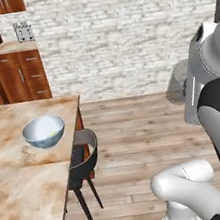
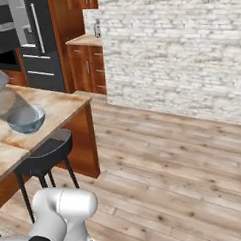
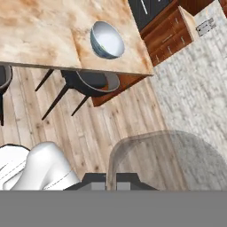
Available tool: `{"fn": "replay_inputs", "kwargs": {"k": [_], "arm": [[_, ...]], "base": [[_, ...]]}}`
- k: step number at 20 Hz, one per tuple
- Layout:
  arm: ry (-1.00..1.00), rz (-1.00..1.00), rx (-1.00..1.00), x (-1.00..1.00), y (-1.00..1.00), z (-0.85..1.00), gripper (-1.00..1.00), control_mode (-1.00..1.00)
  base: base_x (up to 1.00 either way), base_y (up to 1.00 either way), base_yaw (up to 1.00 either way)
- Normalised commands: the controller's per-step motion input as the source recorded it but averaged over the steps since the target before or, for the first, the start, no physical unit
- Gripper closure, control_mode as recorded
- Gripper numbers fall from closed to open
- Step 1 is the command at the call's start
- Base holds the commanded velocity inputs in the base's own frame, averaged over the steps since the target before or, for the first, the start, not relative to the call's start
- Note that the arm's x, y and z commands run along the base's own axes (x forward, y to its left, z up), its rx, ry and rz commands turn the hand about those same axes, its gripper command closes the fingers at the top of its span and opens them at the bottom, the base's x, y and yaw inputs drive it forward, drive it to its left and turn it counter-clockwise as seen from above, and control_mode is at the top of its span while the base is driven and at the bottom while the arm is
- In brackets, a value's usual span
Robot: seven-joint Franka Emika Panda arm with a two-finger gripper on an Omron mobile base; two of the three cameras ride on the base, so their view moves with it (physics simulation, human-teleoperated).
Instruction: There is a bowl on the dining counter. Grab a lemon wedge from the fridge and place it in the bowl. Then get the liquor bottle and glass cup from the cabinet and place them next to the bowl.
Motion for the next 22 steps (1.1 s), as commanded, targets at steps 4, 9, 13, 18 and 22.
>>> {"fn": "replay_inputs", "kwargs": {"k": [4, 9, 13, 18, 22], "arm": [[0.00, 0.00, 0.00, 0.00, 0.00, 0.00, 1.00, 1.00], [0.00, 0.00, 0.00, 0.00, 0.00, 0.00, 1.00, 1.00], [0.00, 0.00, 0.00, 0.00, 0.00, 0.00, 1.00, 1.00], [0.00, 0.00, 0.00, 0.00, 0.00, 0.00, 1.00, 1.00], [0.00, 0.00, 0.00, 0.00, 0.00, 0.00, 1.00, 1.00]], "base": [[0.62, -0.46, 0.49], [0.21, -0.38, 0.58], [0.11, -0.34, 0.61], [0.13, -0.42, 0.59], [0.19, -0.51, 0.55]]}}
